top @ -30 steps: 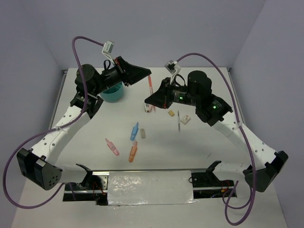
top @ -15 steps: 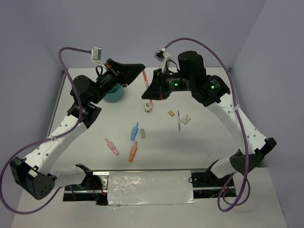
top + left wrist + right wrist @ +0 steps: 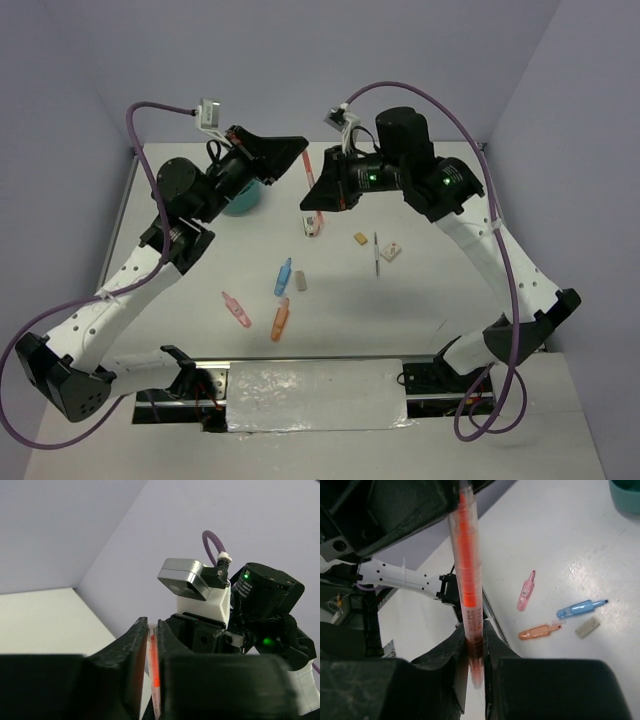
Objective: Sort the stationery into containers
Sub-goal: Close the pen cap on the pen, then place the pen in the storage box.
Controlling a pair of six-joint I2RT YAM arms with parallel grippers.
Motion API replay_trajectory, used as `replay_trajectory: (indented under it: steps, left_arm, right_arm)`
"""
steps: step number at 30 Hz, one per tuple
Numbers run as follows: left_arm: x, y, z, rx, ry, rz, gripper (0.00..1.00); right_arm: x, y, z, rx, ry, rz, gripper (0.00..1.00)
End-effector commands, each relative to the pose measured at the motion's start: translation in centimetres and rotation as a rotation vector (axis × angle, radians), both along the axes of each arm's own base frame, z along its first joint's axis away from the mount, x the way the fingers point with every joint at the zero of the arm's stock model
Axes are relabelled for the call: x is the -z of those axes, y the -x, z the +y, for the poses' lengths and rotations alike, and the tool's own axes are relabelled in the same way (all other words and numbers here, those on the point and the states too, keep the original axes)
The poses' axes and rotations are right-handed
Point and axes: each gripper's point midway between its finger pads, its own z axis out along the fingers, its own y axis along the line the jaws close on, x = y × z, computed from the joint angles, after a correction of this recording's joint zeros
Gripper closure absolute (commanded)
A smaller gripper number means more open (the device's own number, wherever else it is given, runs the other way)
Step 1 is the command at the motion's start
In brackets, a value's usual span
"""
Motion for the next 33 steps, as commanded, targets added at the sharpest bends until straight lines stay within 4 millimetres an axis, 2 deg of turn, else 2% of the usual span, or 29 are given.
replay_trajectory:
  steps: [1,2,4,5,7,12,18,20,24,27,28,29,31,33]
  left_arm:
    - [5.8,4.9,-4.3,0.283,-0.274,0.121,0.71]
    - [4.3,4.7,-3.9,0.267,-0.270,0.104,0.59]
    - [3.5,3.8,-3.5,0.251,-0.267,0.094,0.49]
    - [2.3,3.6,-3.3,0.246,-0.255,0.072,0.47]
    - [1.4,3.2,-3.5,0.256,-0.252,0.059,0.45]
    - [0.9,2.7,-4.0,0.282,-0.233,0.049,0.42]
    - [0.4,2.3,-4.0,0.292,-0.255,0.029,0.41]
    - [-0.4,2.3,-3.9,0.293,-0.267,0.006,0.43]
    - [0.3,1.7,-4.3,0.302,-0.313,0.032,0.51]
    - [1.8,1.4,-4.8,0.330,-0.340,0.077,0.63]
    - [2.3,1.3,-4.9,0.337,-0.349,0.093,0.75]
    - [2.7,1.2,-5.0,0.342,-0.358,0.103,0.81]
    - [3.5,1.2,-5.3,0.361,-0.380,0.115,0.88]
    - [4.4,0.9,-5.5,0.369,-0.409,0.142,0.89]
  right_arm:
    - [-9.5,-2.3,-1.1,0.082,-0.266,-0.410,1.00]
    - [-9.1,-1.6,-1.2,0.064,-0.261,-0.410,1.00]
    - [-7.5,-0.6,-1.6,0.058,-0.241,-0.388,1.00]
    - [-7.1,-0.3,-1.8,0.054,-0.233,-0.386,1.00]
    - [-5.6,0.3,-2.1,0.046,-0.207,-0.366,1.00]
    - [-2.5,1.0,-2.2,0.019,-0.147,-0.321,1.00]
    - [0.2,0.7,-2.7,0.021,-0.045,-0.312,1.00]
    - [1.0,0.4,-2.8,0.025,-0.006,-0.310,1.00]
    - [0.8,0.2,-3.0,0.031,0.022,-0.334,1.00]
    - [0.8,-0.1,-3.0,0.031,0.045,-0.347,1.00]
    - [1.1,-0.2,-3.1,0.032,0.057,-0.339,1.00]
    - [1.2,-0.5,-3.1,0.043,0.065,-0.341,1.00]
    - [1.1,-0.8,-3.1,0.059,0.067,-0.350,1.00]
    - [0.9,-1.3,-3.4,0.088,0.074,-0.362,1.00]
